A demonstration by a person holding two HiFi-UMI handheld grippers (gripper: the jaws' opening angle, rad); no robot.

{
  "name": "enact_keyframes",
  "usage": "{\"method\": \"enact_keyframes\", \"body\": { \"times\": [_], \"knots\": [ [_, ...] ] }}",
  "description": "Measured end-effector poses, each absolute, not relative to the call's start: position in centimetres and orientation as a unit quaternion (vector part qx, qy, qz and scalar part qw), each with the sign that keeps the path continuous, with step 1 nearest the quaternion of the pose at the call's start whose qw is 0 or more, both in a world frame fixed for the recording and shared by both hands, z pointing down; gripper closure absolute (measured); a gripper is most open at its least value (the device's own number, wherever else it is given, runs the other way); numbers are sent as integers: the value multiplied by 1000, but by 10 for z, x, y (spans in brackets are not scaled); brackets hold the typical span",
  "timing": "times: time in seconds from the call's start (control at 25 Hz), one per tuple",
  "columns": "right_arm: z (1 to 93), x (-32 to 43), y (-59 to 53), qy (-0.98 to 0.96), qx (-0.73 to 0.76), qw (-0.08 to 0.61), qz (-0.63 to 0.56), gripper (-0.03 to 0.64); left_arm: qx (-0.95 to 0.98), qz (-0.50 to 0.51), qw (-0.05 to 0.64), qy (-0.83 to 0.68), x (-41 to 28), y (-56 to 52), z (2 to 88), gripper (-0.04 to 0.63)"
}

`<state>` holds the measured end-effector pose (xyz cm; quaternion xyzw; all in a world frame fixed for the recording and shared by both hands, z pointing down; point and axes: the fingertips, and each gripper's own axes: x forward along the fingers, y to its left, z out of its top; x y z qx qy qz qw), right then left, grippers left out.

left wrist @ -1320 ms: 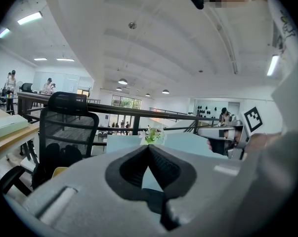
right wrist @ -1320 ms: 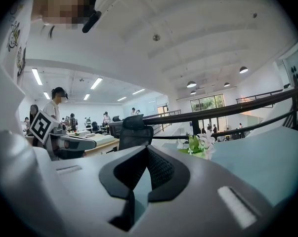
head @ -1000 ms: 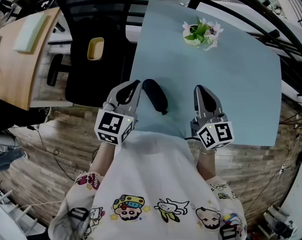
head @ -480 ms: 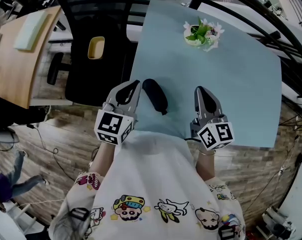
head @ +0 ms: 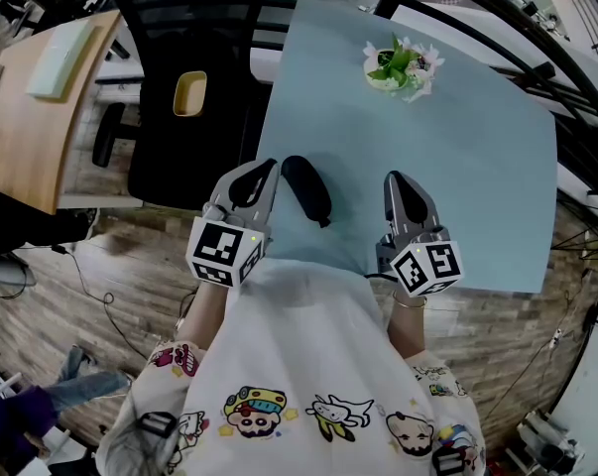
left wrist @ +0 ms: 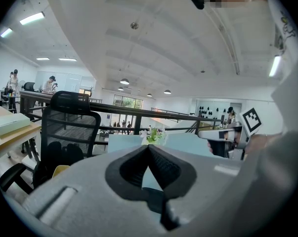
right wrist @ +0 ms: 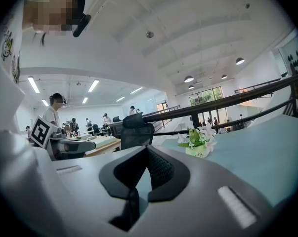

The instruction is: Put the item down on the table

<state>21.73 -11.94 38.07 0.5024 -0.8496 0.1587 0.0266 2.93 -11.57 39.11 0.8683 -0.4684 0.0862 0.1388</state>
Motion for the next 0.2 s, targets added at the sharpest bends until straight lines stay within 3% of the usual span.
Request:
{"method": "enact_keyframes", "body": {
  "times": [0.2],
  "knots": [
    [380,217,-119,-851,501,23,157,607,868,84,139,-468,29,-116,390,595]
  ]
}}
